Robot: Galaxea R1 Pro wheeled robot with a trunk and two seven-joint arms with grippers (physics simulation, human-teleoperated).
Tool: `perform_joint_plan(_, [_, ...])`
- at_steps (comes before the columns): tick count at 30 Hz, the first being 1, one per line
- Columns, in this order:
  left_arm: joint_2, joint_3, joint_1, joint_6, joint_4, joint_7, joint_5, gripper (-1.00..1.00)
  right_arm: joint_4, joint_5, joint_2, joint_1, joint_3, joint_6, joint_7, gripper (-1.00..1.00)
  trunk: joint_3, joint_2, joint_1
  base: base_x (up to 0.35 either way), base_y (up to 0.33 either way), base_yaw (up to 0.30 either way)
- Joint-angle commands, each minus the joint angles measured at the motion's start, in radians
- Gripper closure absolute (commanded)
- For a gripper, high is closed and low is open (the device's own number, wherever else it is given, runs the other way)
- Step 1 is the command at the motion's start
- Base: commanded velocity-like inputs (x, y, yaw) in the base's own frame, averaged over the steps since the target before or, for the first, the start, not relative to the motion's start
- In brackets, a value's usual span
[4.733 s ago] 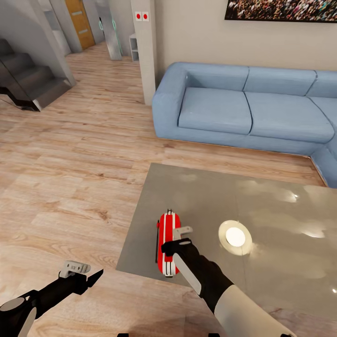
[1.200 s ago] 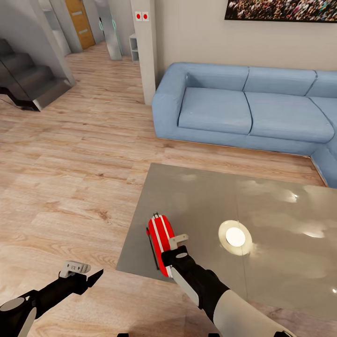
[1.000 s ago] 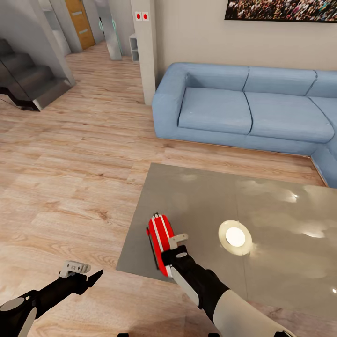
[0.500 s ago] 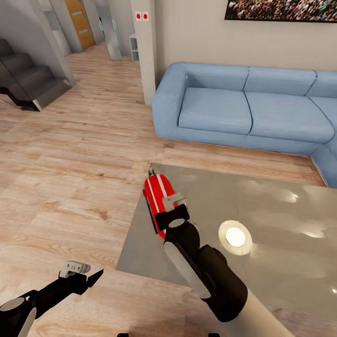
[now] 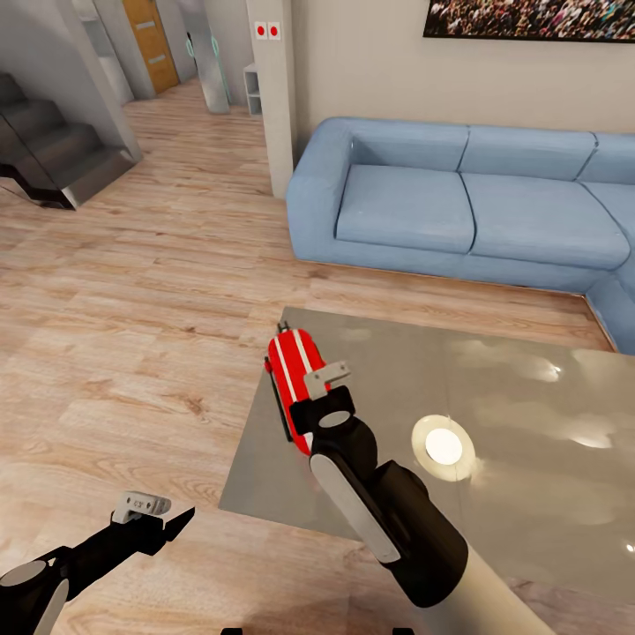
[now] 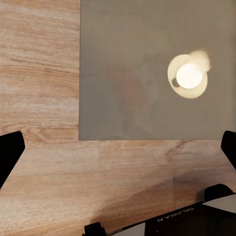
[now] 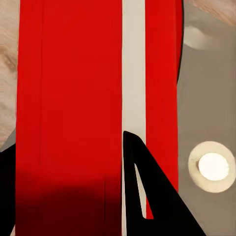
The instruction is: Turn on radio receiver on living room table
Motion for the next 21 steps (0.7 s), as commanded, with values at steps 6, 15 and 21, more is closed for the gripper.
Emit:
perform_joint_plan(6, [0.000,0.000,0.000,0.000,0.000,0.000,0.000,-1.00,0.000,0.009,0.000,0.000,-0.060,0.003,-0.002,1.00,0.000,0.000,0.000,0.000,0.000,0.000])
perform_joint_plan(15, [0.001,0.000,0.000,0.000,0.000,0.000,0.000,-1.00,0.000,0.010,0.000,0.000,-0.077,0.003,-0.003,1.00,0.000,0.000,0.000,0.000,0.000,0.000])
perform_joint_plan(21, [0.001,0.000,0.000,0.000,0.000,0.000,0.000,-1.00,0.001,0.019,0.000,0.000,-0.078,0.003,-0.006,1.00,0.000,0.000,0.000,0.000,0.000,0.000])
